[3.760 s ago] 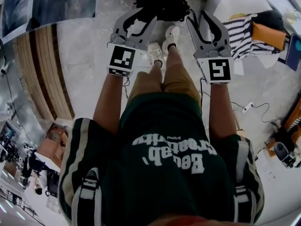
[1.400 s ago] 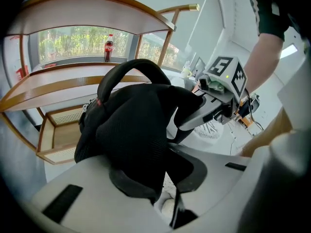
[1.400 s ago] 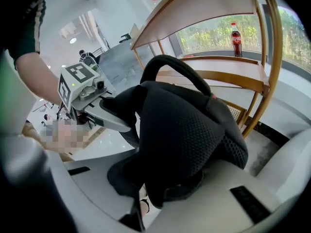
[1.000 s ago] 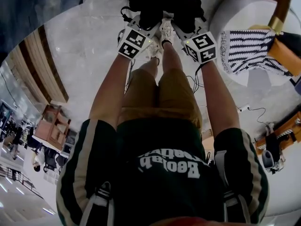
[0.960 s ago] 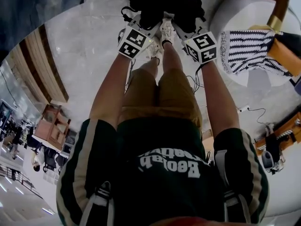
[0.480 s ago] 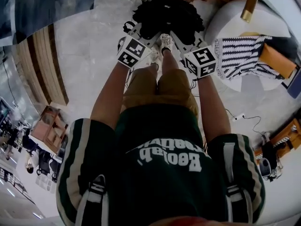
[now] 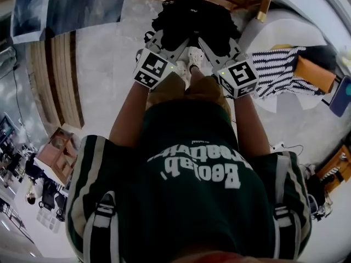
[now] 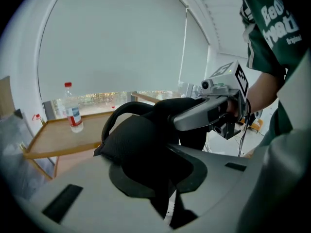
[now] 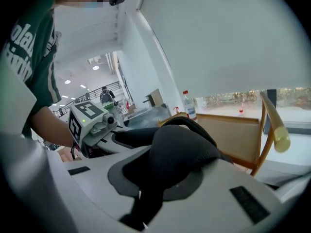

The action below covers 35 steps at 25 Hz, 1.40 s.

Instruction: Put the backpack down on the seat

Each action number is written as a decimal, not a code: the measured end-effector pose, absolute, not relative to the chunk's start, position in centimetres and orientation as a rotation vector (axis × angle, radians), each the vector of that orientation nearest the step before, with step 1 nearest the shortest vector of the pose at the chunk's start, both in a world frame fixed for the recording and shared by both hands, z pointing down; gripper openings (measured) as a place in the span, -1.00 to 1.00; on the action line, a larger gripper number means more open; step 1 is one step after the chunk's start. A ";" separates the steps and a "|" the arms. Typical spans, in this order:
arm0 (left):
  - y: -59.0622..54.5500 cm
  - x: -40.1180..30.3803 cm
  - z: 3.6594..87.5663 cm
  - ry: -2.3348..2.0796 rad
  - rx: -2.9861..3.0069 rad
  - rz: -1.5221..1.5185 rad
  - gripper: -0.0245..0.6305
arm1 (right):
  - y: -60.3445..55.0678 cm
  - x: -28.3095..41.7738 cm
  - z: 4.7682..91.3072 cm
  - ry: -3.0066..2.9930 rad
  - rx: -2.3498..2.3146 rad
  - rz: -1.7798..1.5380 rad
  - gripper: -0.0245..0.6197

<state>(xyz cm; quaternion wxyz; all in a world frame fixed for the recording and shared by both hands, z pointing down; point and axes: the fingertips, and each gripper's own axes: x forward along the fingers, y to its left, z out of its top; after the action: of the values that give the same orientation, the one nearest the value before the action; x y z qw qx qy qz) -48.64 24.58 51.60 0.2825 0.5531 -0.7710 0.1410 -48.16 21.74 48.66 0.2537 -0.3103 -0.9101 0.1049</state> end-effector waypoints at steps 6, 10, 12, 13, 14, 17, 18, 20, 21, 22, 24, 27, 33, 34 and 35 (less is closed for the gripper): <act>23.6 -49.3 42.4 -2.214 1.508 0.320 -0.68 | 21.2 -48.5 40.6 -2.581 -0.898 0.179 -0.71; 24.6 -49.4 36.4 -2.297 1.551 0.297 -0.68 | 22.5 -48.5 35.3 -2.653 -0.916 0.103 -0.71; 25.2 -49.2 33.7 -2.324 1.579 0.305 -0.68 | 23.3 -48.3 32.6 -2.702 -0.926 0.077 -0.71; 25.5 -48.9 32.4 -2.335 1.595 0.303 -0.68 | 23.6 -48.1 31.1 -2.734 -0.934 0.068 -0.71; 25.8 -48.5 31.0 -2.345 1.612 0.293 -0.68 | 24.0 -47.8 29.7 -2.760 -0.939 0.059 -0.71; 27.0 -47.6 26.8 -2.379 1.678 0.245 -0.68 | 25.3 -47.0 26.0 -2.809 -0.940 0.009 -0.71; 27.5 -47.3 25.4 -2.388 1.699 0.241 -0.68 | 25.8 -46.7 24.7 -2.826 -0.942 -0.015 -0.71; 28.4 -46.7 23.0 -2.404 1.726 0.243 -0.68 | 26.7 -46.2 22.7 -2.853 -0.937 -0.059 -0.71; 28.7 -46.6 22.0 -2.414 1.734 0.246 -0.67 | 27.0 -46.2 21.7 -2.872 -0.929 -0.082 -0.71; 28.9 -46.6 21.0 -2.425 1.744 0.249 -0.67 | 27.2 -46.3 20.7 -2.894 -0.918 -0.107 -0.71; 29.4 -46.7 19.2 -2.443 1.767 0.251 -0.67 | 27.6 -46.5 19.0 -2.927 -0.895 -0.148 -0.71; 30.4 -47.0 16.9 -2.466 1.806 0.268 -0.66 | 28.4 -46.8 17.1 -2.938 -0.860 -0.182 -0.71; 32.3 -47.3 14.1 -2.473 1.882 0.279 -0.65 | 30.2 -47.0 14.9 -2.963 -0.796 -0.217 -0.71; 32.7 -47.4 14.0 -2.474 1.890 0.280 -0.64 | 30.5 -47.0 14.8 -2.970 -0.788 -0.220 -0.71; 33.0 -47.5 13.9 -2.473 1.898 0.285 -0.64 | 30.8 -47.1 14.7 -2.976 -0.779 -0.223 -0.71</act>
<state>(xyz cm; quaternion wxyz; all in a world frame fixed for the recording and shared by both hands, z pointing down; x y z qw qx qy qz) -47.48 33.00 13.94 0.0054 0.6063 -0.7900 0.0910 -47.13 30.82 14.73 0.0283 -0.2526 -0.9645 -0.0721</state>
